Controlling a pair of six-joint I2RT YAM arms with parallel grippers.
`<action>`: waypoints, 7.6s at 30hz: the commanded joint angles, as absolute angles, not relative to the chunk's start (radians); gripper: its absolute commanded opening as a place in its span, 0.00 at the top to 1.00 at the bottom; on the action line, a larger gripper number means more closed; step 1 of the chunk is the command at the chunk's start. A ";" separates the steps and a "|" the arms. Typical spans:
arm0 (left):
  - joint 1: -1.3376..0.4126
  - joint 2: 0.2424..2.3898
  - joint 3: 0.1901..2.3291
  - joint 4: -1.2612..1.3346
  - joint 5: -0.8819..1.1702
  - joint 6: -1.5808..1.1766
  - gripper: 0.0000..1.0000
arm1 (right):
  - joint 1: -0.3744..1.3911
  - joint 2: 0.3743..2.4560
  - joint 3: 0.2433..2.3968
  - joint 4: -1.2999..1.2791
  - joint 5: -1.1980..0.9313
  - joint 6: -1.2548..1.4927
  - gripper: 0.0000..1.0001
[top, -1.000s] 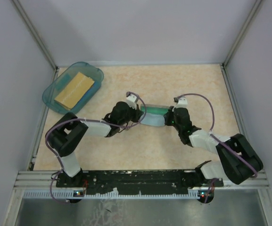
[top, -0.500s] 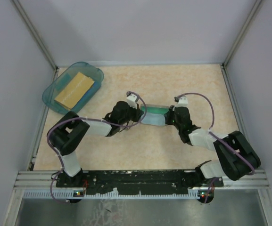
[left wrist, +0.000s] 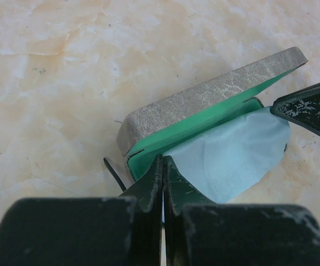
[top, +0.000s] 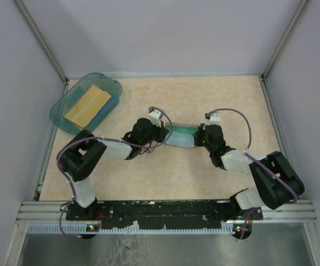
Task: Organize the sunglasses
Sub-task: Place the glasses cleaning cloth in the sunglasses case, then fold the sunglasses at the center of the board.
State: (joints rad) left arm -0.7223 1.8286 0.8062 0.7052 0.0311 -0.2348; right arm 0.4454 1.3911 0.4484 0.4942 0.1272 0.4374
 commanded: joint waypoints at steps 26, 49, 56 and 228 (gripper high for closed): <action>-0.703 1.879 0.843 0.759 0.060 -0.248 1.00 | 0.417 1.459 0.517 0.583 0.110 0.420 1.00; -0.696 1.901 0.857 0.762 0.070 -0.253 1.00 | 0.411 1.474 0.521 0.583 0.103 0.422 1.00; -0.695 1.903 0.865 0.759 0.074 -0.252 1.00 | 0.411 1.474 0.521 0.579 0.102 0.422 1.00; -0.371 1.397 0.675 0.374 0.042 -0.362 0.00 | 0.868 1.842 1.159 -0.028 0.160 0.605 0.39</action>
